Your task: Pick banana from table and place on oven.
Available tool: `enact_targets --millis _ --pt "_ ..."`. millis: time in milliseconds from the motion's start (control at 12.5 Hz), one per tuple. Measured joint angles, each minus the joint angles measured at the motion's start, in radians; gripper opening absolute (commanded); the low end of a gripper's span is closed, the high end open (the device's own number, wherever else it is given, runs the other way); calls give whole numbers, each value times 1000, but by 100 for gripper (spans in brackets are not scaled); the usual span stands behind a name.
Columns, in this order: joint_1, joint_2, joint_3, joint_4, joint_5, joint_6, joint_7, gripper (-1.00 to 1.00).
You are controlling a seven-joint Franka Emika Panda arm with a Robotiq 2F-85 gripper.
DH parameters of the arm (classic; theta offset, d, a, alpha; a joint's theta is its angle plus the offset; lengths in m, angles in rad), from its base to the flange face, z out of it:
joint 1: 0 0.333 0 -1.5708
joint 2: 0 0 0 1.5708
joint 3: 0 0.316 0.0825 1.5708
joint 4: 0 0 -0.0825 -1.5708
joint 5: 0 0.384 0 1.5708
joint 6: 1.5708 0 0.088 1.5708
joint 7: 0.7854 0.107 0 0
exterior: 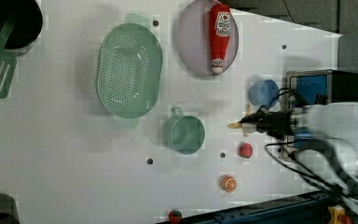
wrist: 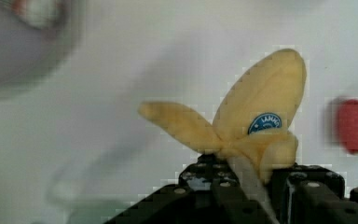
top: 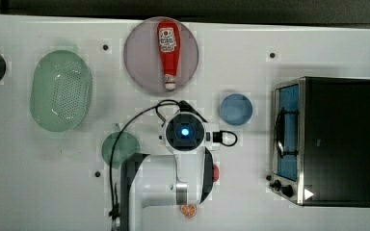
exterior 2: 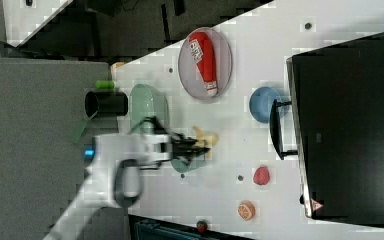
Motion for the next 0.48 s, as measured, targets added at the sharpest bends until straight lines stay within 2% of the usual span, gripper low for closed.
enact_targets --millis 240,480 --pt "-6 -191 2 191 4 -243 1 -53" --pt "10 -281 -66 418 15 -500 1 -53"
